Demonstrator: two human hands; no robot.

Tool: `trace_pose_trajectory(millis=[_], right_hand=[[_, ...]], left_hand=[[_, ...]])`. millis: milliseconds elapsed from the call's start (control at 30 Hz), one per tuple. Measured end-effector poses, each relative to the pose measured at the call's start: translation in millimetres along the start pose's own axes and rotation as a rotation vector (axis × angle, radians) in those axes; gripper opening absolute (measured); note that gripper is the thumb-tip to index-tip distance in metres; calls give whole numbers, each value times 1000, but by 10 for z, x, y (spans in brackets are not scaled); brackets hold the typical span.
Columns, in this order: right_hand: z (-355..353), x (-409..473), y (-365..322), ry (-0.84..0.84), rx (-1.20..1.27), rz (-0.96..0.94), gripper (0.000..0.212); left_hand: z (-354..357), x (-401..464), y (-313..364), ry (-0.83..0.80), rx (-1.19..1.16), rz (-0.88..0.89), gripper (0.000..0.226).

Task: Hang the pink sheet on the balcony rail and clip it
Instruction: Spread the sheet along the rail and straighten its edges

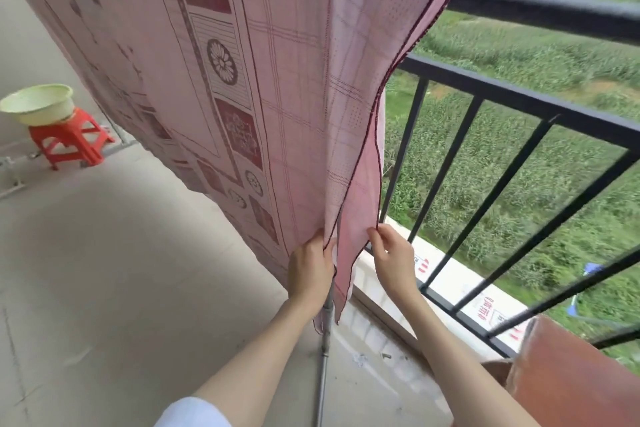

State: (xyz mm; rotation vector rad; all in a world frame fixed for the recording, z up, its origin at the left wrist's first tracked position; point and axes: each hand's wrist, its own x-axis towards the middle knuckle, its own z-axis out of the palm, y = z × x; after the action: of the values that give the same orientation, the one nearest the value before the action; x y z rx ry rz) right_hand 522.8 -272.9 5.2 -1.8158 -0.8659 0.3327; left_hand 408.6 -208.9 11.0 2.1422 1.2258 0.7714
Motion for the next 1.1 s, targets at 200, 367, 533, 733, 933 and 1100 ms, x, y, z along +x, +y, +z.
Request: trace_pose_trajectory(millis=[200, 367, 533, 733, 933, 1100], right_hand=[[128, -55, -27, -40, -99, 95, 14], [260, -380, 147, -520, -563, 258, 32], [742, -632, -132, -855, -530, 154, 39], [2072, -181, -944, -742, -422, -13, 51], [3747, 154, -1880, -772, -385, -176, 60], [4926, 300, -2550, -840, -400, -344, 61]], left_hand=[[27, 7, -169, -123, 35, 34, 28], [-134, -90, -649, -412, -47, 91, 43], [-573, -16, -1308, -395, 177, 173, 49], [-1522, 547, -2191, -227, 255, 37, 51], [-3021, 991, -3448, -144, 237, -215, 78], [-4029, 1269, -4319, 9, 305, -291, 87]])
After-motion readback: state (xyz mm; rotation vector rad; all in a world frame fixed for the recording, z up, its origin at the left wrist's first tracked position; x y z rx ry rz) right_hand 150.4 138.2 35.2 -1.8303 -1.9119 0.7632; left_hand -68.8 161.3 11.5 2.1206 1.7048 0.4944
